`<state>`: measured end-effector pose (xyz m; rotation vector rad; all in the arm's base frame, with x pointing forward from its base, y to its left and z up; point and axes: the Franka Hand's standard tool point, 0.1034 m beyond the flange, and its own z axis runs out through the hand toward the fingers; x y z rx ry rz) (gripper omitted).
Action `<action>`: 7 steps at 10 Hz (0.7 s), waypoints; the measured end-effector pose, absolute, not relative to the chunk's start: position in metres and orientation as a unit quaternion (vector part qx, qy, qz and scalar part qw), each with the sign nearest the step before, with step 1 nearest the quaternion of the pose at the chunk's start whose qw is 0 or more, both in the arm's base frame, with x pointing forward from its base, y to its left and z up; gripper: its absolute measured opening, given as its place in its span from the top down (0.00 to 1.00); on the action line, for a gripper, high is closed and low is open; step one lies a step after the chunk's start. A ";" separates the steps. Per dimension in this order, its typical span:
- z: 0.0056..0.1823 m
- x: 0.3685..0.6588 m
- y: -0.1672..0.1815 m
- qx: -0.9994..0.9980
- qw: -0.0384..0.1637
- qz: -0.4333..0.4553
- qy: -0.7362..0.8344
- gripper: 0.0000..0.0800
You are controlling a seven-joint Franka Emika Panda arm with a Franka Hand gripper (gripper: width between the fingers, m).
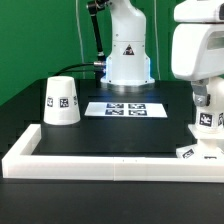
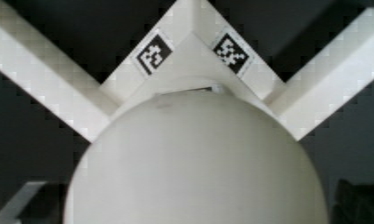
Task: Assemble lamp
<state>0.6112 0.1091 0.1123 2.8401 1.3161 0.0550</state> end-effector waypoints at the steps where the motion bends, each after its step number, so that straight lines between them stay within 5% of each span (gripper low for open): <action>1: 0.113 0.612 0.108 0.885 0.010 0.016 0.465 0.13; 7: 0.113 0.613 0.103 0.781 0.034 0.005 0.624 0.13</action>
Offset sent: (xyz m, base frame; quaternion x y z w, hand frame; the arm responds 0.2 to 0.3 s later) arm 0.0061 0.0044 0.0011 -0.0069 -0.0089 -0.2037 0.9790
